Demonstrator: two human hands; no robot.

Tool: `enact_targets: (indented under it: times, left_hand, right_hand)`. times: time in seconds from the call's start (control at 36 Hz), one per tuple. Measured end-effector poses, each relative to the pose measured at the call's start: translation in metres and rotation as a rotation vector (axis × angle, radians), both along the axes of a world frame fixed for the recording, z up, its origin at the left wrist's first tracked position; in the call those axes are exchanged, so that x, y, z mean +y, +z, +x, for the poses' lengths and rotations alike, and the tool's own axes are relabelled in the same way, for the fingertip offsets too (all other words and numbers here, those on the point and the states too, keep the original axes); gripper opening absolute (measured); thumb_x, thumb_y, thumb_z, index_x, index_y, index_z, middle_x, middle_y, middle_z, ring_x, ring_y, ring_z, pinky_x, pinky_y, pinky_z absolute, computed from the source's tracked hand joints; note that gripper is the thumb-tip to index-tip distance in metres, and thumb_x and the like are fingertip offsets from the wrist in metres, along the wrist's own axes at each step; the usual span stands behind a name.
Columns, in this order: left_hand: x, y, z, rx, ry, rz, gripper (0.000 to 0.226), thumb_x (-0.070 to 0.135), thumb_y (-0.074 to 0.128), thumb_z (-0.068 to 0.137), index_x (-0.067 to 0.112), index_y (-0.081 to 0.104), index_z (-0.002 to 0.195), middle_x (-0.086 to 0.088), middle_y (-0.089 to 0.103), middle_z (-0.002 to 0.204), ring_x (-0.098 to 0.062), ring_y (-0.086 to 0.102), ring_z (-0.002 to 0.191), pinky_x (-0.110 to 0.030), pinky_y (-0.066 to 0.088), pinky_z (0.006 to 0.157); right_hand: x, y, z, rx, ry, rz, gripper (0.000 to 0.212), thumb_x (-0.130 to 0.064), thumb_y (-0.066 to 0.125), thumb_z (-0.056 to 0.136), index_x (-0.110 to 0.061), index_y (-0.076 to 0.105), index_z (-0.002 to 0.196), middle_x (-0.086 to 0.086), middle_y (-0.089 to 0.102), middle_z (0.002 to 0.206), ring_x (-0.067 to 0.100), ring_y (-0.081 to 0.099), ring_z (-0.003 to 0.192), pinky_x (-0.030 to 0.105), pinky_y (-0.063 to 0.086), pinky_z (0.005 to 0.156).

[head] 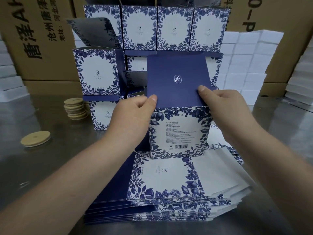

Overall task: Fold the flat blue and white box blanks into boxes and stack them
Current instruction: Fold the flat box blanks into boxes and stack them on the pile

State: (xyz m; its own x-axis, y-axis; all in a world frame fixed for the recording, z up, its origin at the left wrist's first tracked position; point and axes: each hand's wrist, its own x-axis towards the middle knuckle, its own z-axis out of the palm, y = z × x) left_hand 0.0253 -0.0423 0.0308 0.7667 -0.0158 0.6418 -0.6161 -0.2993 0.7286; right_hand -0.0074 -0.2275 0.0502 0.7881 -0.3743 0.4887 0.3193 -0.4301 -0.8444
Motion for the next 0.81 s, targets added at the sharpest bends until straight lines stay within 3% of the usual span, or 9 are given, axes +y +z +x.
enact_targets:
  times: [0.11, 0.19, 0.28, 0.39, 0.67, 0.75, 0.81]
  left_hand:
    - [-0.001, 0.0, 0.0, 0.038, -0.032, -0.03, 0.049, 0.04, 0.053, 0.091, -0.007, 0.057, 0.079, 0.0, 0.047, 0.067, -0.007, 0.039, 0.057, -0.013, 0.034, 0.053]
    - [-0.001, 0.001, 0.001, 0.104, -0.097, -0.057, 0.054, 0.048, 0.051, 0.081, -0.006, 0.059, 0.079, -0.002, 0.053, 0.075, -0.01, 0.046, 0.068, -0.028, 0.041, 0.069]
    - [-0.001, 0.002, 0.0, 0.116, -0.092, -0.076, 0.057, 0.049, 0.051, 0.077, -0.008, 0.058, 0.082, -0.004, 0.053, 0.074, -0.011, 0.045, 0.068, -0.031, 0.037, 0.07]
    - [-0.002, 0.002, -0.001, 0.122, -0.104, -0.088, 0.057, 0.048, 0.052, 0.077, -0.009, 0.057, 0.083, -0.006, 0.052, 0.072, -0.012, 0.044, 0.066, -0.031, 0.035, 0.067]
    - [-0.004, 0.002, -0.005, 0.17, -0.121, -0.138, 0.055, 0.046, 0.054, 0.075, -0.008, 0.056, 0.083, -0.006, 0.053, 0.072, -0.015, 0.044, 0.067, -0.032, 0.035, 0.069]
    - [-0.005, 0.002, -0.006, 0.196, -0.132, -0.141, 0.04, 0.042, 0.056, 0.076, 0.004, 0.065, 0.078, -0.007, 0.062, 0.072, -0.014, 0.052, 0.068, -0.034, 0.044, 0.072]
    - [-0.005, 0.004, -0.005, 0.22, -0.134, -0.169, 0.023, 0.033, 0.063, 0.081, 0.018, 0.072, 0.096, 0.003, 0.072, 0.094, -0.009, 0.064, 0.087, -0.036, 0.051, 0.089]
  right_hand:
    - [0.003, 0.0, 0.001, 0.002, 0.023, 0.044, 0.037, -0.053, 0.056, 0.072, -0.018, 0.057, 0.063, 0.004, 0.05, 0.06, 0.012, 0.041, 0.055, 0.028, 0.031, 0.06]
    - [0.004, 0.0, 0.0, -0.002, 0.034, 0.062, 0.037, -0.052, 0.057, 0.072, -0.018, 0.061, 0.057, 0.001, 0.056, 0.057, 0.013, 0.046, 0.052, 0.029, 0.035, 0.06]
    - [0.004, 0.0, -0.001, -0.002, 0.05, 0.08, 0.042, -0.049, 0.059, 0.074, -0.008, 0.064, 0.065, 0.0, 0.066, 0.059, 0.014, 0.055, 0.054, 0.03, 0.043, 0.062]
    - [0.005, 0.0, -0.002, -0.019, 0.061, 0.083, 0.027, -0.04, 0.062, 0.083, -0.023, 0.072, 0.063, -0.006, 0.069, 0.059, 0.01, 0.059, 0.051, 0.028, 0.047, 0.06]
    - [0.009, 0.005, -0.009, -0.041, 0.108, 0.124, 0.026, -0.025, 0.067, 0.084, -0.037, 0.073, 0.061, -0.008, 0.071, 0.063, 0.007, 0.065, 0.054, 0.022, 0.051, 0.053]
    - [0.01, 0.006, -0.012, -0.04, 0.125, 0.132, 0.028, -0.024, 0.067, 0.084, -0.038, 0.073, 0.061, -0.008, 0.071, 0.063, 0.007, 0.066, 0.053, 0.019, 0.05, 0.05]
    - [0.01, 0.006, -0.013, -0.034, 0.132, 0.134, 0.027, -0.024, 0.067, 0.084, -0.037, 0.073, 0.062, -0.007, 0.071, 0.063, 0.007, 0.066, 0.053, 0.019, 0.049, 0.049]
